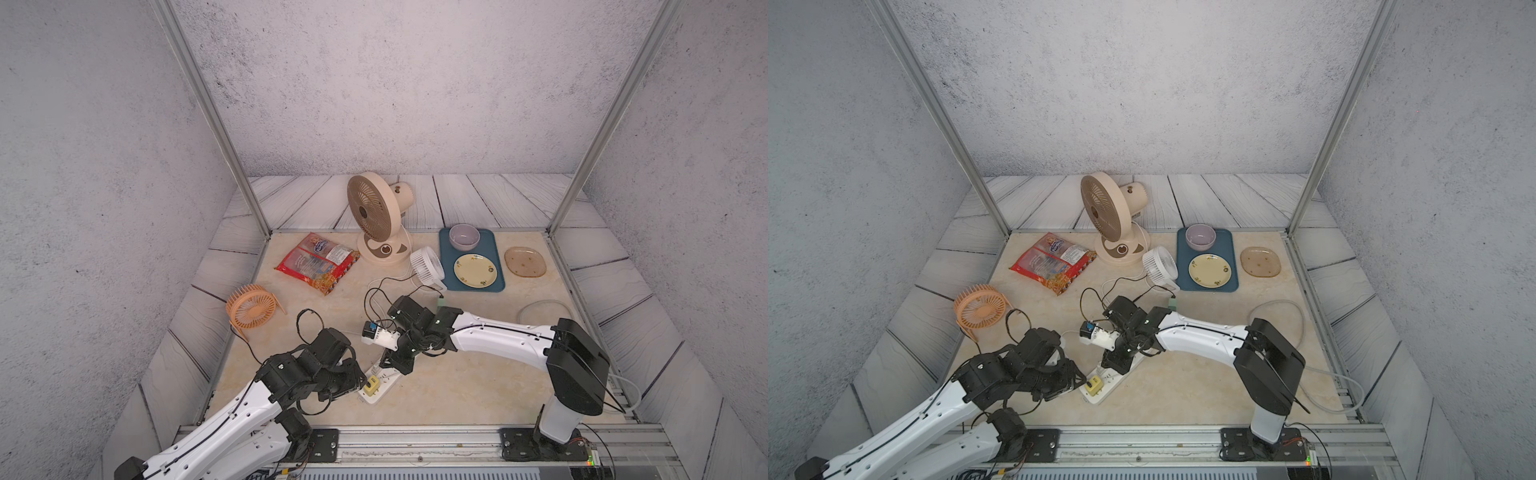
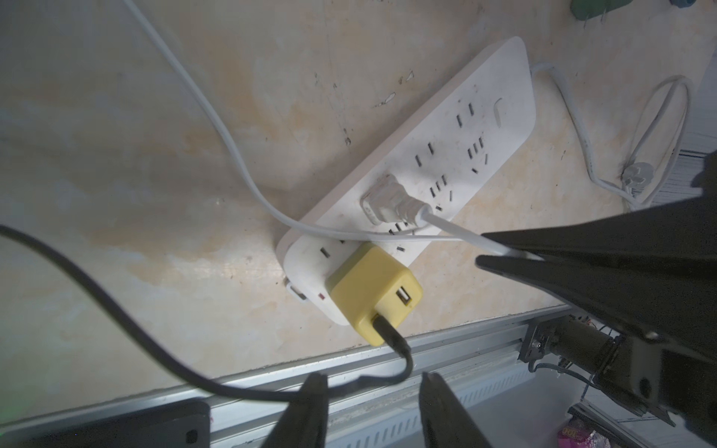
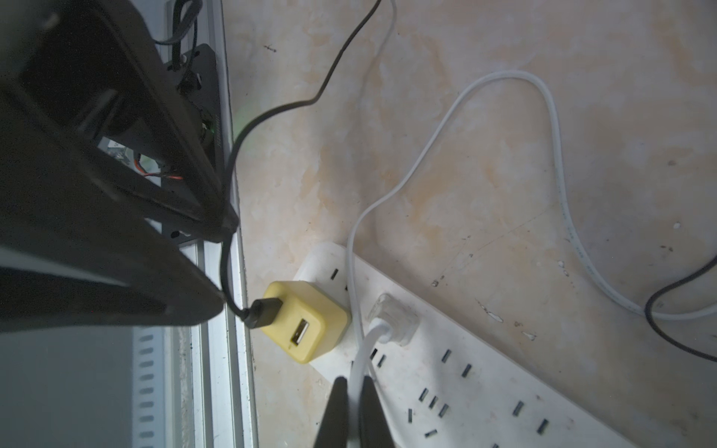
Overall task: Unplug the desk fan from the power strip
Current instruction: Adjust the socket at the center of the board.
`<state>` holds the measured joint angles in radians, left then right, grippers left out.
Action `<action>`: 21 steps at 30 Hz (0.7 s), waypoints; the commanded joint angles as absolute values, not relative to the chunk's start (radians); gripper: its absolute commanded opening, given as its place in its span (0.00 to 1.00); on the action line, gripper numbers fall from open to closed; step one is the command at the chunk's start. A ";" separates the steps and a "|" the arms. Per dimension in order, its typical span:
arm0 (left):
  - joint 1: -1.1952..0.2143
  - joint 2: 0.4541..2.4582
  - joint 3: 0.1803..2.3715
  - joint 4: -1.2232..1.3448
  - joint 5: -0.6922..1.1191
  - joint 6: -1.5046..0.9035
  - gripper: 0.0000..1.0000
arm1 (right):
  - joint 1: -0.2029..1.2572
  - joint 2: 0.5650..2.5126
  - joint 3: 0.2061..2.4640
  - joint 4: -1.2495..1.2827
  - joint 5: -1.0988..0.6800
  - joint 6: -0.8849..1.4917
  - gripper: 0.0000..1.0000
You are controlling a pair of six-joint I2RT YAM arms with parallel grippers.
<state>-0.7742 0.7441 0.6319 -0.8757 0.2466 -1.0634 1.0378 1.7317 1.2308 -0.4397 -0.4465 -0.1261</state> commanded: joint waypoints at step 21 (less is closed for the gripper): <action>-0.769 0.853 0.626 -0.824 0.238 -1.011 0.21 | 1.046 1.723 1.208 -0.357 -0.417 -0.063 0.00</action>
<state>-0.7742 0.8394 0.6254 -0.7948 0.2562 -1.0313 1.0397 1.7317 1.2209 -0.3885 -0.4324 -0.0776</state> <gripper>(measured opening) 0.218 0.067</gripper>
